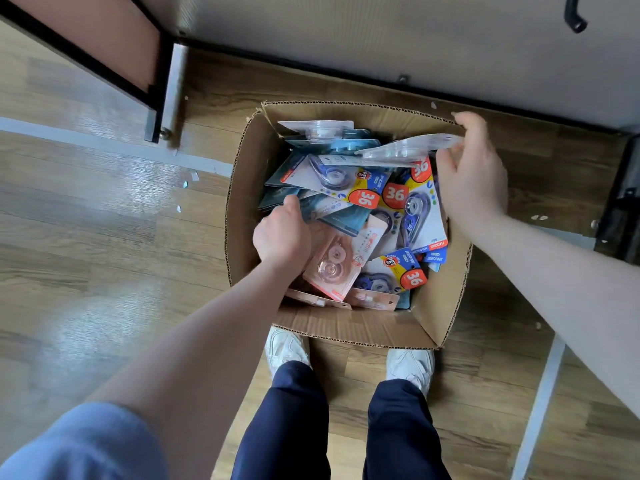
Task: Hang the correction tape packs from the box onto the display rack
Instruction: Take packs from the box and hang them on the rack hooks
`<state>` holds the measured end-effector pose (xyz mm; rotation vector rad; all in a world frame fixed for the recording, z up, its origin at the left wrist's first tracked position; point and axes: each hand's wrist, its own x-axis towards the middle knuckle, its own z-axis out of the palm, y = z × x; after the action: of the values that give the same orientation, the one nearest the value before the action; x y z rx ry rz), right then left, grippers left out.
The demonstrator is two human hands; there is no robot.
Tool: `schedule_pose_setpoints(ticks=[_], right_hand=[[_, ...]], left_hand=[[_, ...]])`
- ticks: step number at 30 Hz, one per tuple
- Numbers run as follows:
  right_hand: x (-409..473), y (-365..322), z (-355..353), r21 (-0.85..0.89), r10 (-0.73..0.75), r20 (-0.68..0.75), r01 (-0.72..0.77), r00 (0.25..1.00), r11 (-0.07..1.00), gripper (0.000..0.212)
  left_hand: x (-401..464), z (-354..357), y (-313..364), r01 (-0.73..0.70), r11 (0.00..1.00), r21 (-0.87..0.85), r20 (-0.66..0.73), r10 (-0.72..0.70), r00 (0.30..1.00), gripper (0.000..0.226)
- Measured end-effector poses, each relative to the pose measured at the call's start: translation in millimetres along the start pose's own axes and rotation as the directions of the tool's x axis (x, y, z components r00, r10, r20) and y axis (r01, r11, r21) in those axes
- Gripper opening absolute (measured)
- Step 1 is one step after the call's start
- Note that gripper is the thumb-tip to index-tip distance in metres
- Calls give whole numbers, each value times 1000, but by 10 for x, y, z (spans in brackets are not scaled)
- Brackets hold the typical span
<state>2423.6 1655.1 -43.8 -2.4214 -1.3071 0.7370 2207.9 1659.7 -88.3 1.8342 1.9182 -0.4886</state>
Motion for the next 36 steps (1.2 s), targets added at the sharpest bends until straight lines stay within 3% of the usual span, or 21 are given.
schedule_pose_setpoints(ticks=[3, 7, 9, 16, 19, 21, 26, 30, 34, 36], right_hand=[[92, -15, 33, 77, 75, 34, -78, 997, 994, 33], [128, 28, 77, 220, 190, 29, -191, 981, 957, 52], [108, 57, 81, 241, 210, 10, -206, 978, 949, 52], [-44, 94, -30, 375, 406, 38, -389, 913, 841, 4], [-78, 74, -122, 456, 541, 64, -507, 838, 731, 20], [-96, 65, -188, 451, 584, 37, -535, 811, 714, 35], [-183, -14, -372, 408, 568, 14, -523, 823, 749, 71], [-251, -89, -543, 326, 483, 14, -460, 876, 826, 34], [-311, -179, -709, 287, 410, -4, -391, 912, 874, 59], [-328, -210, -764, 227, 366, 10, -359, 930, 905, 48]], left_hand=[[-7, -1, -63, -6, 1000, 0, -4, 6, 1000, 27], [-9, 13, -83, -13, 1000, -21, -1, 13, 1000, 26], [-12, 3, -93, -16, 1000, -24, 4, 16, 1000, 25], [-75, -219, -199, -18, 999, -47, 11, 18, 1000, 21], [-110, -381, -270, 16, 997, -73, 21, -14, 1000, 19], [-147, -481, -324, 25, 993, -117, 31, -21, 999, 17], [-257, -677, -419, -39, 971, -234, 60, 54, 997, 16], [-361, -817, -401, -67, 945, -321, 55, 89, 995, 18], [-434, -927, -354, -117, 926, -359, 17, 132, 991, 17], [-465, -982, -339, -127, 918, -375, 3, 139, 990, 17]])
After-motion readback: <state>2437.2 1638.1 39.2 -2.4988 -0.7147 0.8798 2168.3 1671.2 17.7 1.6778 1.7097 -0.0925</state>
